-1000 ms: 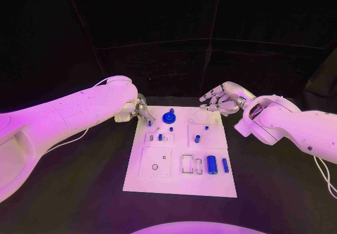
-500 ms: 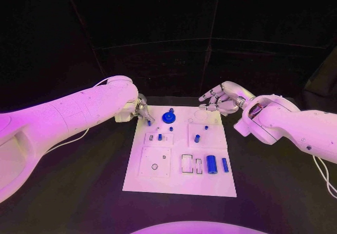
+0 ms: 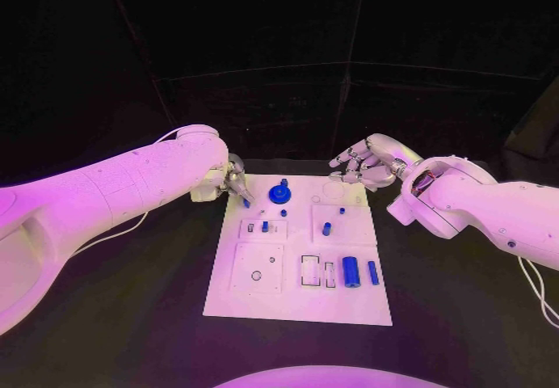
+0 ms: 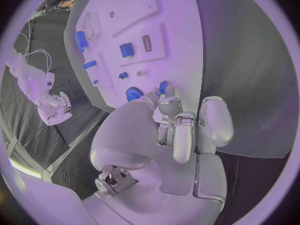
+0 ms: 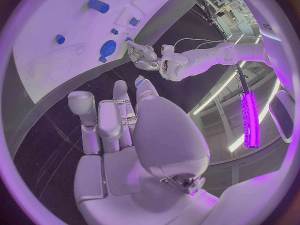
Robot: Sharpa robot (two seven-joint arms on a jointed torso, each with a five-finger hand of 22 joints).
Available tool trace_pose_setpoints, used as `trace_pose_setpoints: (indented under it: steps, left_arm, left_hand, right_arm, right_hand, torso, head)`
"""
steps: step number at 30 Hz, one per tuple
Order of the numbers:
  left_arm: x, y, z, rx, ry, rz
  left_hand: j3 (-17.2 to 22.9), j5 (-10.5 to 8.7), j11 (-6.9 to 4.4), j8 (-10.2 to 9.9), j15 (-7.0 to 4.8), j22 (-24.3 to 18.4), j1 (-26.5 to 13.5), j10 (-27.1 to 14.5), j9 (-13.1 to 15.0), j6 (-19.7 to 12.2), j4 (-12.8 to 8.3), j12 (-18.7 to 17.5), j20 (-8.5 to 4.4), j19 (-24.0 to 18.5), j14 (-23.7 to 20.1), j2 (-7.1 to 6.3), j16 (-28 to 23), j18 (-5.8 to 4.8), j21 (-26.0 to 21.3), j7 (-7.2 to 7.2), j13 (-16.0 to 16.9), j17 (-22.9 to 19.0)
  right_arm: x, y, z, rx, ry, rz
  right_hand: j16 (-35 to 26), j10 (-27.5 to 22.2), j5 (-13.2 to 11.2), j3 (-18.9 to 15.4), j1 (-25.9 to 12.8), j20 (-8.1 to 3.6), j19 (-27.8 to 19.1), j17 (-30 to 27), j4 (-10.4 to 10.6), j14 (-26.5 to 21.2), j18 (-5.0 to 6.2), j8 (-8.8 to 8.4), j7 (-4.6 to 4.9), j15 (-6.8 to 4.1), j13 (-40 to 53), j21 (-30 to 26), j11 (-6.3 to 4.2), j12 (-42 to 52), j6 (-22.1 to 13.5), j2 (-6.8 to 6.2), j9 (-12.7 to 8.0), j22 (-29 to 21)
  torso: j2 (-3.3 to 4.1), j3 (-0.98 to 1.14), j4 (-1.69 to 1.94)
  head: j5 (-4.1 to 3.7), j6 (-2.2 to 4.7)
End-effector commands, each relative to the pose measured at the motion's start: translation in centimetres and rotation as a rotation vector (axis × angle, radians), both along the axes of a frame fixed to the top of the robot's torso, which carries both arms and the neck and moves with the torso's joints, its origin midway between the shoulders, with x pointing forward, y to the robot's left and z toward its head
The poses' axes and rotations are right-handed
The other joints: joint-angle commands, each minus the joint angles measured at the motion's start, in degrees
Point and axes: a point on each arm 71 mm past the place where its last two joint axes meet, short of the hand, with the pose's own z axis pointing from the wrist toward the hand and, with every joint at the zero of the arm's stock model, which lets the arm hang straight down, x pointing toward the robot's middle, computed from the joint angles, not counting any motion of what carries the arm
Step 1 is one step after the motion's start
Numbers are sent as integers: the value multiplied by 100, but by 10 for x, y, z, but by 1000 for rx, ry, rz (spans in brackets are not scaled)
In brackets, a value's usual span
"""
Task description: Assemble the parts on the task board
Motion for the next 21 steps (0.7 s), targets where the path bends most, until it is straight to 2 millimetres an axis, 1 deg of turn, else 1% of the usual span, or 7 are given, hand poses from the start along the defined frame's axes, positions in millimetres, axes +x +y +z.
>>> trace_pose_setpoints:
  steps: [1, 3, 4, 10, 13, 16, 21]
  left_arm:
    - [0, 0, 3, -43, -34, 3]
    - [-1, 2, 3, -64, -39, 10]
    - [-1, 2, 4, -72, -43, 12]
    - [-8, 7, 8, -121, -84, 18]
    - [-16, 9, 11, -150, -113, 14]
    - [-25, 11, 14, -180, -140, 2]
    - [-38, 13, 16, -216, -175, -28]
  left_hand:
    - [621, 43, -33, 43, -6, 17, -32, 32, 16, 9, -351, -49, 0, 13, 607, -92, 19, 33, 26, -34, -35, 1509]
    - [814, 37, -39, 60, -11, 29, -63, 46, 23, 17, -415, -55, 5, 18, 607, -164, 19, 31, 31, -37, -44, 1509]
    - [994, 46, -33, 77, -5, 37, -127, 63, 30, 19, -465, -57, 0, 21, 607, -254, 19, 34, 31, -35, -51, 1509]
    - [1503, 48, -28, 142, -21, 77, -297, 128, 59, 44, -596, -59, 8, 41, 607, -471, 19, 24, 47, -53, -69, 1509]
    - [1698, 54, -50, 171, -19, 111, -364, 171, 73, 54, -654, -43, 5, 60, 607, -567, 19, 18, 66, -55, -56, 1509]
    - [1780, 52, -53, 189, -23, 132, -394, 190, 81, 67, -680, -39, 2, 72, 607, -613, 19, 15, 79, -59, -55, 1509]
    - [1886, 53, -59, 207, -27, 158, -420, 219, 89, 77, -725, -29, -2, 86, 607, -682, 19, 10, 95, -65, -48, 1509]
  right_arm:
    - [0, 1, 1, 3, -3, 8]
    - [0, 1, 1, 3, -3, 8]
    - [0, 0, 1, 3, -3, 8]
    - [0, -1, 1, 2, -3, 6]
    - [0, -1, 1, 2, -4, 5]
    - [0, -2, 1, 2, -3, 3]
    - [1, -4, 1, 2, -3, -1]
  right_hand:
    - [-25, -4, 27, -18, -6, -9, -48, -9, 25, 11, 106, 38, 10, -41, -9, -35, 0, -4, 25, 36, 2, -5]
    - [-25, -4, 27, -18, -6, -9, -48, -9, 25, 11, 106, 38, 10, -41, -9, -35, 0, -4, 25, 36, 2, -5]
    - [-25, -4, 27, -18, -6, -9, -48, -9, 25, 11, 106, 38, 10, -41, -9, -35, 0, -4, 25, 36, 2, -5]
    - [-26, -5, 33, -18, -4, -9, -50, -9, 26, 12, 107, 38, 10, -41, -10, -40, 0, -4, 25, 38, 2, -12]
    - [-26, -5, 33, -18, -4, -9, -50, -9, 26, 12, 107, 38, 10, -41, -10, -40, 0, -4, 25, 38, 2, -12]
    - [-29, -5, 37, -20, -4, -10, -52, -12, 28, 11, 108, 38, 10, -41, -11, -42, 0, -3, 25, 38, 2, -15]
    - [-29, -5, 37, -20, -4, -10, -52, -12, 28, 11, 108, 38, 10, -41, -11, -42, 0, -3, 25, 38, 2, -15]
  torso:
    - [-6, 2, 2]
    - [-10, 5, 7]
    - [-11, 5, 10]
    - [-18, 7, 17]
    - [-33, 9, 34]
    - [-48, 6, 51]
    - [-51, 3, 62]
  head:
    - [1, -3]
    - [0, -7]
    - [0, -5]
    - [17, -2]
    - [15, -8]
    - [-1, -20]
    - [20, -35]
